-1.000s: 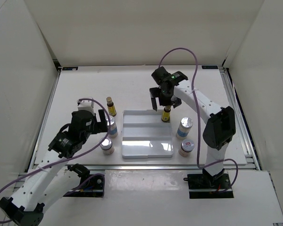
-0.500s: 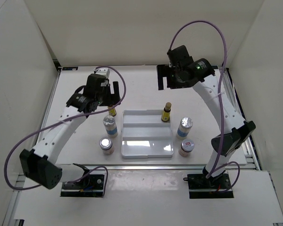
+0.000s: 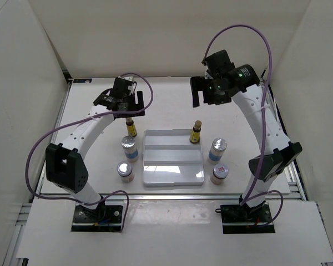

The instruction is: Organize the condiment bottles

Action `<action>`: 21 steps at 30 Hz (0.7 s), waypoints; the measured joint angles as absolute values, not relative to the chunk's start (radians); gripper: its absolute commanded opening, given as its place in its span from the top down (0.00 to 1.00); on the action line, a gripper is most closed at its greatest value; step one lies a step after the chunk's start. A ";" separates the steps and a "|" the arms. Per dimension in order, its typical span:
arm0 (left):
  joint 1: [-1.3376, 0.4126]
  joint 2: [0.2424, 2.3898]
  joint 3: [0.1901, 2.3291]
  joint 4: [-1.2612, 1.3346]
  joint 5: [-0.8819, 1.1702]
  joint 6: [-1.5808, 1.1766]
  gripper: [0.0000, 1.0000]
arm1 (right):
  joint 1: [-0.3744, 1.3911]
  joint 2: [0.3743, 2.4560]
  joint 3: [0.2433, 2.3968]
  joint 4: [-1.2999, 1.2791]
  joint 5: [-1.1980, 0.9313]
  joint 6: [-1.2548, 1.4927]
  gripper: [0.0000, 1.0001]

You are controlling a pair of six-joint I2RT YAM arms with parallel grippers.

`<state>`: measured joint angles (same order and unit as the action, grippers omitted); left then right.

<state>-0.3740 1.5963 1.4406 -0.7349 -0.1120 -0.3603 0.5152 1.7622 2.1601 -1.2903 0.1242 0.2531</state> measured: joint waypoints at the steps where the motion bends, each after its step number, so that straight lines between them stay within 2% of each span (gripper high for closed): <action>1: -0.374 1.605 1.446 -0.733 -0.115 -0.362 0.09 | 0.514 1.763 2.160 -1.291 0.119 0.252 0.00; 6: -0.373 1.625 1.453 -0.741 -0.136 -0.368 0.17 | 0.498 1.766 2.156 -1.293 0.081 0.249 0.00; 10: -0.368 1.629 1.454 -0.741 -0.147 -0.367 0.17 | 0.472 1.780 2.156 -1.293 0.049 0.249 0.00; 15: -0.358 1.629 1.451 -0.744 -0.161 -0.366 0.00 | 0.433 1.792 2.148 -1.293 0.003 0.250 0.00; 21: -0.350 1.629 1.446 -0.751 -0.170 -0.368 0.00 | 0.413 1.792 2.144 -1.292 -0.034 0.250 0.00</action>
